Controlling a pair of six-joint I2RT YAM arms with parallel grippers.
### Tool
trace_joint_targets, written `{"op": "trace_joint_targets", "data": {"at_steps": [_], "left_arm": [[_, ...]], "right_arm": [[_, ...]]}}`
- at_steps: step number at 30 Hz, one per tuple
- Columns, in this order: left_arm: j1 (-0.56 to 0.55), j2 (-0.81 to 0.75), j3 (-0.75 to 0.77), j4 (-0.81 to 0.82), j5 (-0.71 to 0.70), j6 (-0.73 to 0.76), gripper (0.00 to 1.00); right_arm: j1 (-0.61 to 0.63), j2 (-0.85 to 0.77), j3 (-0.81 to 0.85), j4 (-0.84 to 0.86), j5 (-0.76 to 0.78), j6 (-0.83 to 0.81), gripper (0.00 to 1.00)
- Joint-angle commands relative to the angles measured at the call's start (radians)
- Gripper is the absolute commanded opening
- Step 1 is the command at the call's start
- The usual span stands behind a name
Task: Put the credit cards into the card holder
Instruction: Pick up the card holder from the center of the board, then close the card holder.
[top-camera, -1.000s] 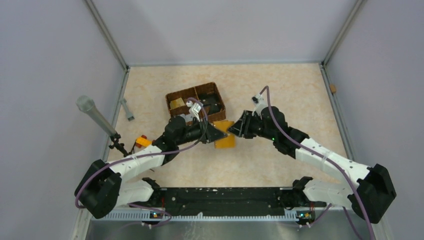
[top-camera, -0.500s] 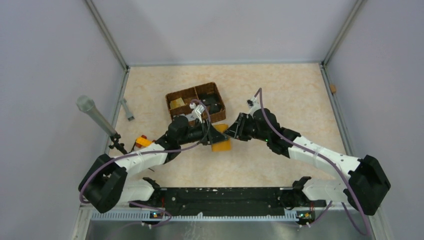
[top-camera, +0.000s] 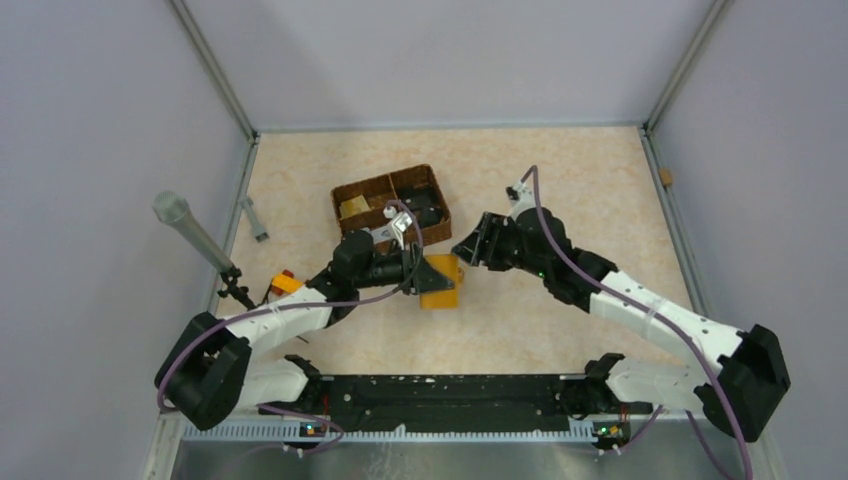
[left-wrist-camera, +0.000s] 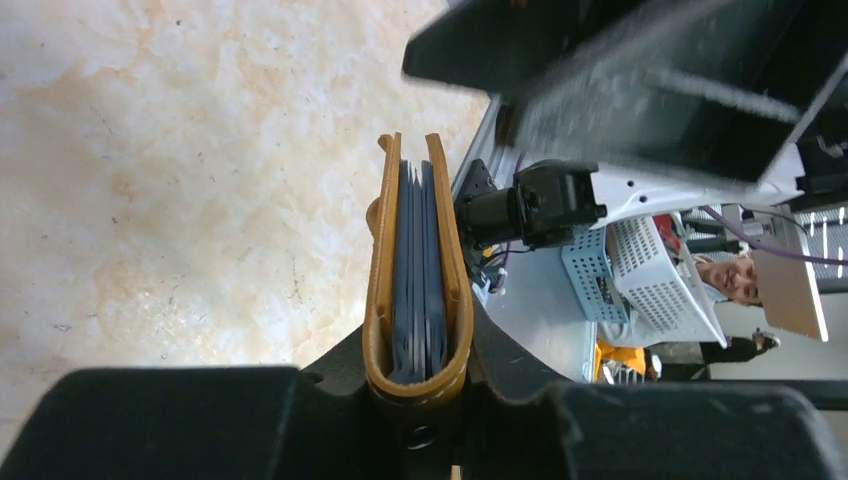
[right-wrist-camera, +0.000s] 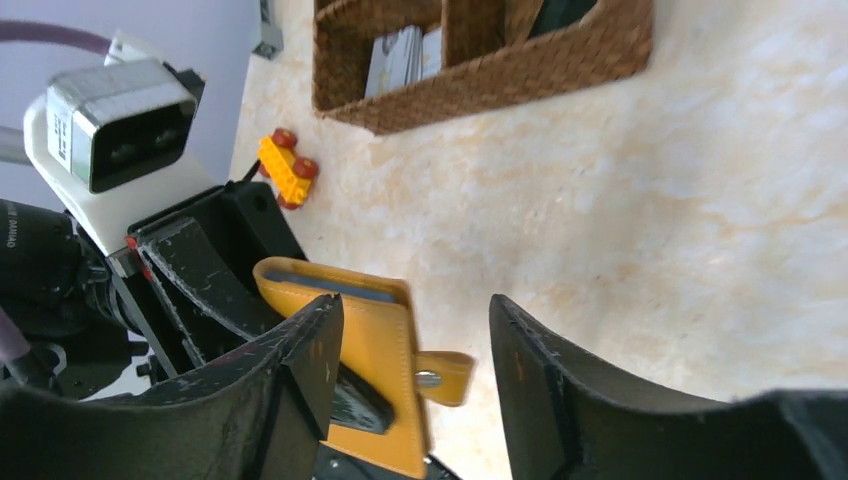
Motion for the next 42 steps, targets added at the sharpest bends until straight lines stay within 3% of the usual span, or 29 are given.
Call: {"op": "trace_joint_targets", "data": {"at_steps": [1,5,8,11,13,15,18,21,26,32,37,42], "left_arm": [[0.052,-0.072,0.045,0.012,0.156,0.066,0.03],[0.099,-0.133,0.09,-0.077,0.274,0.114,0.03],[0.124,-0.178,0.13,-0.142,0.383,0.129,0.03],[0.132,-0.207,0.177,-0.243,0.437,0.177,0.02],[0.134,-0.229,0.203,-0.298,0.436,0.203,0.02],[0.136,-0.257,0.206,-0.327,0.381,0.221,0.02],[0.137,-0.29,0.178,-0.317,0.319,0.219,0.0],[0.136,-0.279,0.162,-0.236,0.367,0.171,0.0],[0.135,-0.263,0.177,-0.235,0.456,0.165,0.0],[0.136,-0.27,0.189,-0.317,0.471,0.223,0.0],[0.136,-0.271,0.185,-0.336,0.474,0.233,0.0],[0.143,-0.277,0.191,-0.362,0.449,0.248,0.0]], "right_arm": [[-0.08,-0.128,0.011,-0.002,-0.032,-0.118,0.61],[-0.182,-0.225,-0.062,0.116,-0.38,-0.244,0.65],[-0.189,-0.279,-0.093,0.172,-0.622,-0.331,0.65],[-0.189,-0.292,-0.099,0.191,-0.76,-0.348,0.64],[-0.187,-0.28,-0.095,0.188,-0.753,-0.348,0.6],[-0.179,-0.273,-0.097,0.186,-0.651,-0.318,0.59],[-0.134,-0.268,-0.123,0.27,-0.592,-0.283,0.63],[-0.083,-0.235,-0.143,0.395,-0.608,-0.271,0.68],[-0.026,-0.14,-0.095,0.427,-0.659,-0.314,0.65],[-0.021,-0.108,-0.088,0.486,-0.687,-0.314,0.44],[-0.021,-0.111,-0.08,0.445,-0.653,-0.345,0.45],[-0.021,-0.122,-0.081,0.439,-0.675,-0.356,0.17]]}}
